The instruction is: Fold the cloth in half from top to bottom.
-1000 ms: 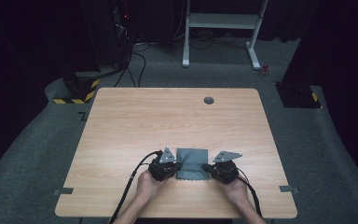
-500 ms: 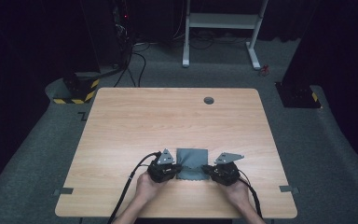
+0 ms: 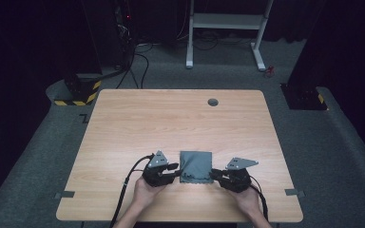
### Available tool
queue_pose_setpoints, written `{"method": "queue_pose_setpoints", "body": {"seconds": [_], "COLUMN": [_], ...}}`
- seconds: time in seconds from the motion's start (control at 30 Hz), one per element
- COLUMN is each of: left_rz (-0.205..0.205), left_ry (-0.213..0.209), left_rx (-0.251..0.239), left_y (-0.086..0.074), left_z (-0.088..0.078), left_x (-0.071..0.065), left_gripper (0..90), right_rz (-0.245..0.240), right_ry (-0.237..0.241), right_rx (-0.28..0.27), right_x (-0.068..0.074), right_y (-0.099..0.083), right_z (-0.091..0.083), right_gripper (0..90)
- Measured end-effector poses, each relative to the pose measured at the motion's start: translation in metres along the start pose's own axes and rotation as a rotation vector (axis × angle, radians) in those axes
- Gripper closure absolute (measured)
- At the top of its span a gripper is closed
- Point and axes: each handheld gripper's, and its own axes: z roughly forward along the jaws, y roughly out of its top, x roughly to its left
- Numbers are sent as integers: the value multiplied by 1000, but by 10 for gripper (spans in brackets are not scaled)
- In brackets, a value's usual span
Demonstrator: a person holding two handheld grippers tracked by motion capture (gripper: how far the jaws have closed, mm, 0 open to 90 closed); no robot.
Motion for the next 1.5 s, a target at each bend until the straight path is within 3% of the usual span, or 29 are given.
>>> {"method": "queue_pose_setpoints", "body": {"seconds": [0.17,0.4,0.5,0.67,0.97,1.07,1.13,1.2,1.33,1.5], "left_rz": [-7,7,19,5,7,-15,-58,-56,-57,-3], "left_ry": [69,112,125,145,120,96,97,106,124,137], "left_rx": [31,104,134,151,175,140,80,77,100,185], "left_y": [9,17,13,-2,-15,-14,-7,-3,8,5], "left_z": [14,38,41,33,19,14,10,12,29,40], "left_x": [4,-3,-5,-7,-11,-8,-3,-1,4,0], "left_gripper": [595,516,492,467,449,445,448,444,435,411], "right_rz": [7,-17,-24,-70,-122,-120,-112,-107,-78,-89], "right_ry": [-29,-69,-71,-83,-103,-95,-93,-89,-96,-96], "right_rx": [8,76,93,117,126,123,113,103,87,101], "right_x": [-1,2,5,9,16,15,14,13,9,7], "right_y": [10,14,11,3,-3,-3,-2,-1,5,8], "right_z": [8,36,39,36,29,27,26,27,31,39], "right_gripper": [783,781,761,695,666,663,676,684,711,723]}}
